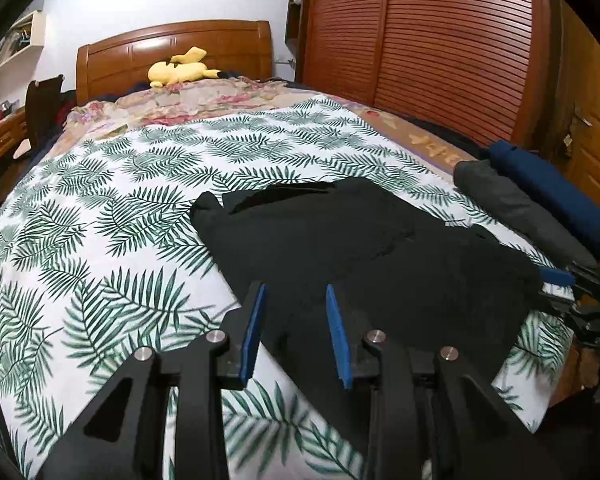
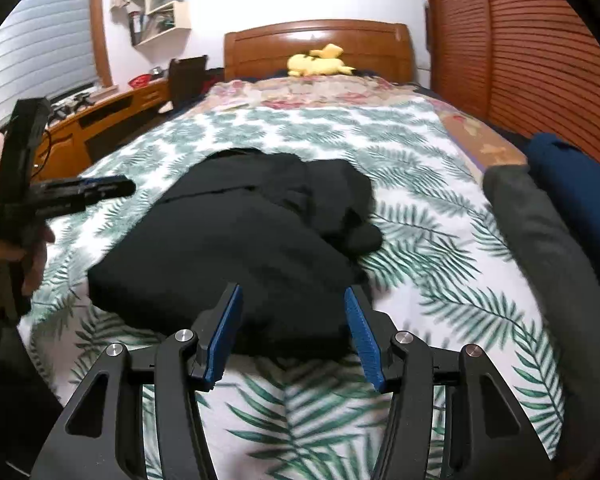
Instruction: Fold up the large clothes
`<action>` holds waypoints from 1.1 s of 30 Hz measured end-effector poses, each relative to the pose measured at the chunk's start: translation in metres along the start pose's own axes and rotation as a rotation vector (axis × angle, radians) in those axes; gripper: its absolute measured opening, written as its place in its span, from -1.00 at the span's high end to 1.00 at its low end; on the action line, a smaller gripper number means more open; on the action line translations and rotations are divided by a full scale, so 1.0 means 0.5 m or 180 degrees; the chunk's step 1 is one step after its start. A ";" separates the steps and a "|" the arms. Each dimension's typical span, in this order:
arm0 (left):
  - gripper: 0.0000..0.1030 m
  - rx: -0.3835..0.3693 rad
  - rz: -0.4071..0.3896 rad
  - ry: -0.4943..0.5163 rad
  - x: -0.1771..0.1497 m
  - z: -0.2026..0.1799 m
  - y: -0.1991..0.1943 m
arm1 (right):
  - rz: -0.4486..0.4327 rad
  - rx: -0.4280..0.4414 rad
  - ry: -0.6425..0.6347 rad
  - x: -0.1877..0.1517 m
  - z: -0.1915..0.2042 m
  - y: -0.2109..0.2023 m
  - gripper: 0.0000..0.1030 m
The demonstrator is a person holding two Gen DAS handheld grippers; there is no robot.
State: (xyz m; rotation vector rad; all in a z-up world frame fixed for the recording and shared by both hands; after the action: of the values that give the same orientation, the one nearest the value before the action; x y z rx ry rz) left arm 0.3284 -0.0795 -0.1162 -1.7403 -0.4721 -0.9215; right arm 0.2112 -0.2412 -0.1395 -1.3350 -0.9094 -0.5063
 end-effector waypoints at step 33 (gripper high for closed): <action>-0.17 0.0342 0.0504 -0.0126 0.103 0.173 0.300 | 0.0423 0.0183 0.0376 -0.018 -0.011 0.095 -0.39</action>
State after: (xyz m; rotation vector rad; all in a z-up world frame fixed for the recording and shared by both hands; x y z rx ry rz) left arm 0.4955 -0.0599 -0.1818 -1.6747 -0.3959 -0.7376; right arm 0.2443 -0.2387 -0.1755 -1.2898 -0.7280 -0.4479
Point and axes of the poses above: each gripper's, at about its wrist camera, not at the fingertips, and y roughly the way its jaws point, z to its left, x to its top, the point moved 3 cm from there along y, roughly the way its jaws point, and after that the axes turned 3 degrees about -x, right-handed, at the moved point
